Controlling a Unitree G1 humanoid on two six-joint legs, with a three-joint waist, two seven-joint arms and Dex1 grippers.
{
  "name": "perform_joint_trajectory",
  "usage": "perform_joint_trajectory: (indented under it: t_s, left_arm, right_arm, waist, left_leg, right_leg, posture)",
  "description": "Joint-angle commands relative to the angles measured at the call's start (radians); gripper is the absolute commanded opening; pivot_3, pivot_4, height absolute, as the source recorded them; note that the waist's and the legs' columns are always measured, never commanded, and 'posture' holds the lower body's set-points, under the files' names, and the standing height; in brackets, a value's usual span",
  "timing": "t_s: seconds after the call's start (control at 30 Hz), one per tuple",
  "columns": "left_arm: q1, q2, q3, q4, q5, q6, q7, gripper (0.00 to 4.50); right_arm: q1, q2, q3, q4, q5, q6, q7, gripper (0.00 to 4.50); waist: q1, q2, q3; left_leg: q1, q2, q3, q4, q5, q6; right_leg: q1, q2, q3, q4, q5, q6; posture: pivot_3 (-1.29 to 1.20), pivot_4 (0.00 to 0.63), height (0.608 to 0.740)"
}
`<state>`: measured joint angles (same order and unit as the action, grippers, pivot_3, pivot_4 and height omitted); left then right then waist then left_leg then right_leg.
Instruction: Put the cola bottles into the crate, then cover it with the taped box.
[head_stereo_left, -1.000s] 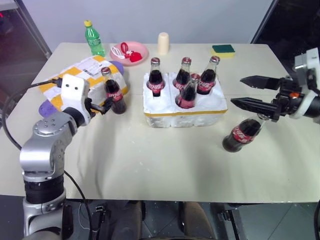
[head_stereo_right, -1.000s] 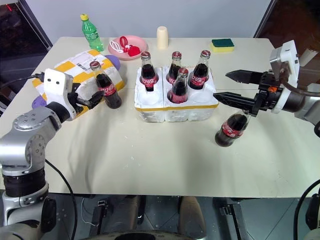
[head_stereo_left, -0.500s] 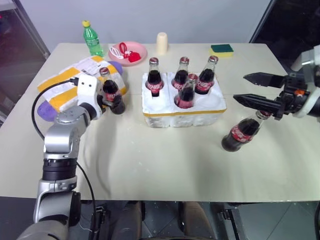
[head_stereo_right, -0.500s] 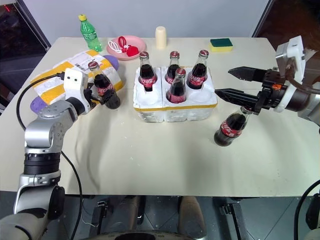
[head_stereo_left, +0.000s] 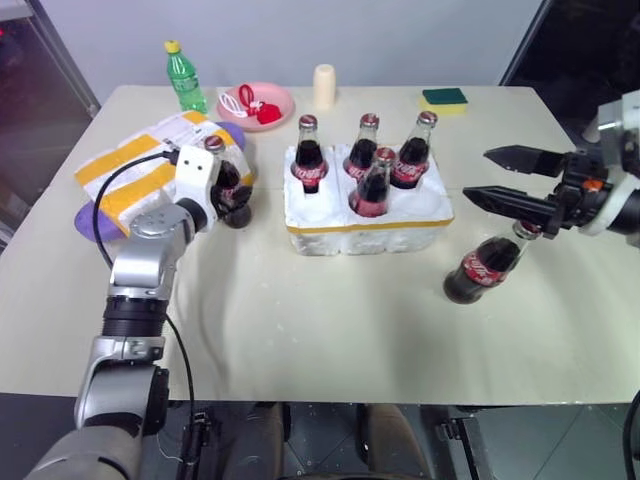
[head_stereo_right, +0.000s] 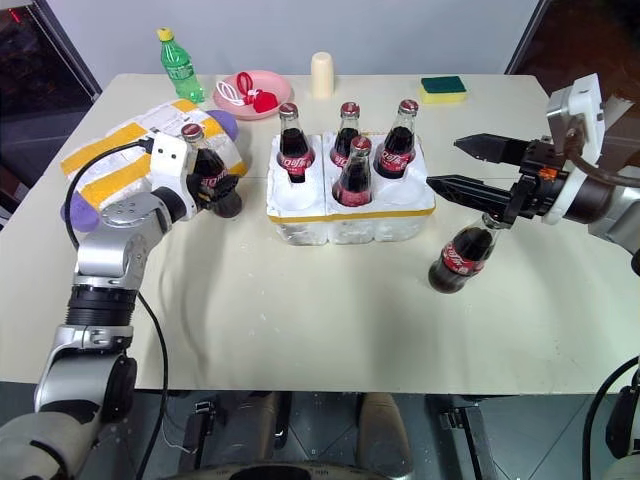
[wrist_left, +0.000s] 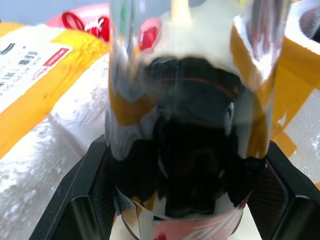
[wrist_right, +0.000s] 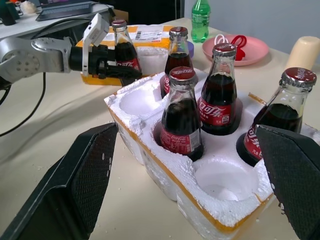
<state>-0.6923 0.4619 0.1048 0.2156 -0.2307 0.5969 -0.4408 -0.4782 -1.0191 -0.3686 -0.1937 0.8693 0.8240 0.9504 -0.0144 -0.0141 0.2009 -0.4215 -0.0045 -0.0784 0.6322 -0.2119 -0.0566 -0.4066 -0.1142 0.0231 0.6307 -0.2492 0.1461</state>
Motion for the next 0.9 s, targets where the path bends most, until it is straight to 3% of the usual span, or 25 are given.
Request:
perform_joint_trajectory:
  t_s: [0.03, 0.17, 0.33, 0.6, 0.9]
  left_arm:
    - [-0.113, 0.054, 0.124, -0.086, -0.163, 0.14, -0.077, 2.78]
    - [-0.246, 0.109, 0.214, -0.121, -0.401, 0.378, -0.211, 2.78]
    - [-0.356, 0.124, 0.168, -0.113, -0.477, 0.45, -0.286, 2.78]
    - [-0.307, 0.081, -0.097, -0.129, -0.316, 0.219, -0.414, 2.78]
    - [-0.253, 0.008, -0.224, -0.096, -0.154, -0.02, -0.436, 2.78]
  right_arm:
    - [0.005, -0.015, -0.053, -0.028, 0.014, 0.001, -0.003, 4.5]
    - [0.025, -0.021, -0.066, -0.036, 0.013, 0.005, -0.003, 4.5]
    - [0.042, -0.016, -0.078, -0.054, 0.013, 0.008, -0.014, 4.5]
    - [0.097, -0.006, -0.126, -0.104, 0.034, 0.027, -0.057, 4.5]
    - [0.129, 0.004, -0.156, -0.125, 0.058, 0.039, -0.093, 4.5]
  waist:
    - [0.0, 0.0, 0.0]
    - [0.004, -0.001, 0.001]
    - [0.001, -0.001, 0.0]
    - [-0.004, 0.0, 0.0]
    - [0.003, 0.0, 0.0]
  left_leg:
    - [-0.001, 0.0, 0.0, 0.0, 0.0, 0.0]
    - [-0.005, 0.0, -0.001, 0.0, 0.0, 0.0]
    - [-0.005, 0.0, -0.002, 0.0, 0.0, 0.0]
    - [-0.002, 0.0, -0.001, 0.0, 0.0, -0.001]
    - [-0.003, 0.0, -0.001, -0.001, 0.0, 0.0]
  right_leg:
    - [-0.001, 0.0, 0.0, 0.0, 0.0, 0.0]
    - [-0.004, 0.0, -0.001, 0.001, 0.0, 0.0]
    - [-0.003, 0.0, -0.002, 0.0, 0.0, 0.0]
    - [-0.001, 0.0, -0.001, 0.0, 0.0, 0.0]
    - [-0.003, 0.0, -0.001, 0.0, 0.0, 0.0]
  posture:
    - [0.0, 0.15, 0.739]
    - [0.0, 0.15, 0.739]
    - [0.0, 0.15, 0.739]
    - [0.0, 0.15, 0.739]
    - [0.0, 0.15, 0.739]
